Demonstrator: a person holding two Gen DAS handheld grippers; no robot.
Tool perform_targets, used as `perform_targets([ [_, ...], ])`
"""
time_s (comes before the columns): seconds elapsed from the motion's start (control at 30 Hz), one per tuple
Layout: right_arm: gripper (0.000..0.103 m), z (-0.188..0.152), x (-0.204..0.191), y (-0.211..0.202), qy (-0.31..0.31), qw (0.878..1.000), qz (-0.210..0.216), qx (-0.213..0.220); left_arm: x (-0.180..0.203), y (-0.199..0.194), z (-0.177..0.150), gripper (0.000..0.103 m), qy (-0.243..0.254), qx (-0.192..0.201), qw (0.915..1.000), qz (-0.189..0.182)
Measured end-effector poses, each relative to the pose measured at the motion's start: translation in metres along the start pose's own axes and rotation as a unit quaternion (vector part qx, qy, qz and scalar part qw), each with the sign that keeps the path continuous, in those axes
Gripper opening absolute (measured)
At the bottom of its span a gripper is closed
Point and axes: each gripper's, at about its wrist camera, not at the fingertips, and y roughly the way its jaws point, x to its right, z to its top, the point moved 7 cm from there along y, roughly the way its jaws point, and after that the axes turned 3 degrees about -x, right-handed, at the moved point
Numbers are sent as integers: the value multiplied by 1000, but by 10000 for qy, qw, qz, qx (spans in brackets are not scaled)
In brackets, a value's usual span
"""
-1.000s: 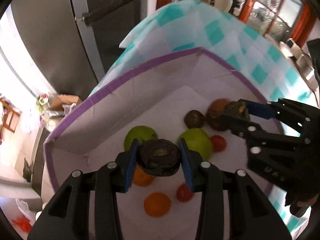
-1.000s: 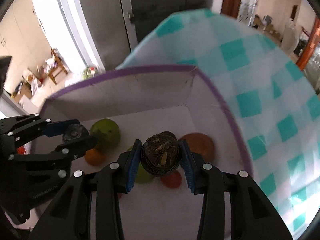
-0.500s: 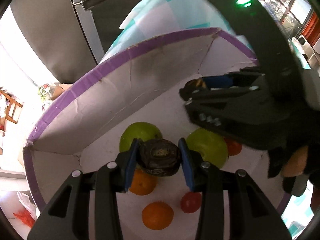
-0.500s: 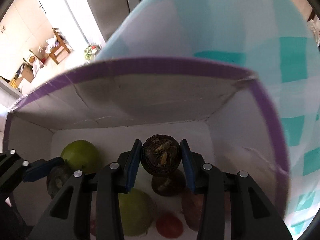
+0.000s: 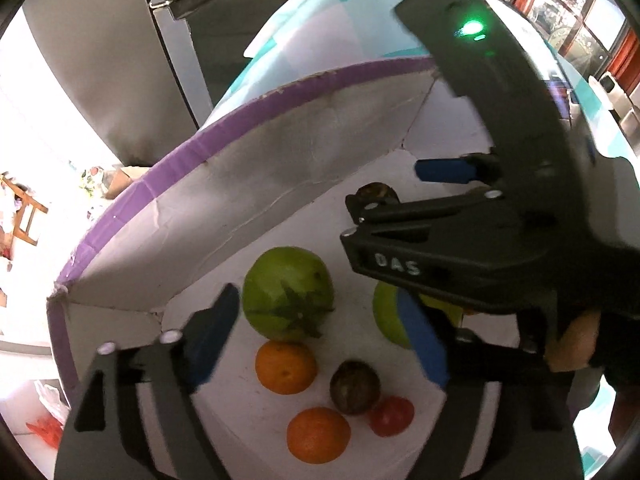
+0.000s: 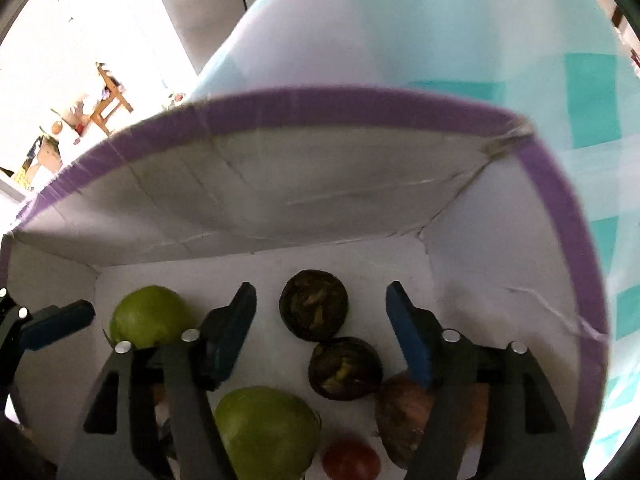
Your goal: Organize fruits
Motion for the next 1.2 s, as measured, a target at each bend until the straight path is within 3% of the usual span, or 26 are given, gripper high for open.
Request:
perform_targets([
  [0.03, 72, 0, 2, -2, 18, 10000, -30, 13, -1, 1, 0, 99, -7, -3, 10000, -19],
  [0.07, 75, -3, 5, -6, 38, 10000, -72, 13, -1, 1, 0, 101, -19, -17, 10000, -67],
  [0.23, 82, -10, 7, -25, 125, 9994, -296, 90, -6, 6, 2, 101, -201, -134, 9992, -325],
  [0.3, 87, -13, 8, -39, 158, 9987, -452, 163, -4, -8, 8, 101, -72, 190, 9992, -345],
  [0.4, 87, -20, 11, -65, 383, 9975, -468, 372, 10, -35, 12, 101, 331, 603, 9967, -440],
  [0.5, 87, -32, 22, -100, 784, 9935, -498, 660, 19, -59, 13, 102, 433, 879, 9933, -621],
  [0.53, 87, -36, 22, -109, 885, 9921, -470, 758, 20, -66, 12, 102, 430, 961, 9929, -557],
  [0.63, 87, -55, 27, -139, 1294, 9861, -251, 1014, 9, -94, 7, 101, 397, 1373, 9897, 91],
  [0.7, 87, -74, 37, -161, 1450, 9830, -274, 1093, 0, -110, 1, 101, 387, 1491, 9880, 101],
  [0.83, 87, -88, 21, -173, 1573, 9813, -345, 1057, -18, -134, -8, 101, 282, 1512, 9869, 490],
  [1.0, 87, -106, -9, -173, 1367, 9851, -511, 907, -28, -149, -20, 101, 263, 1174, 9927, 95],
  [1.2, 87, -123, -35, -165, 1142, 9879, -766, 722, -28, -142, -31, 101, 403, 792, 9959, 143],
])
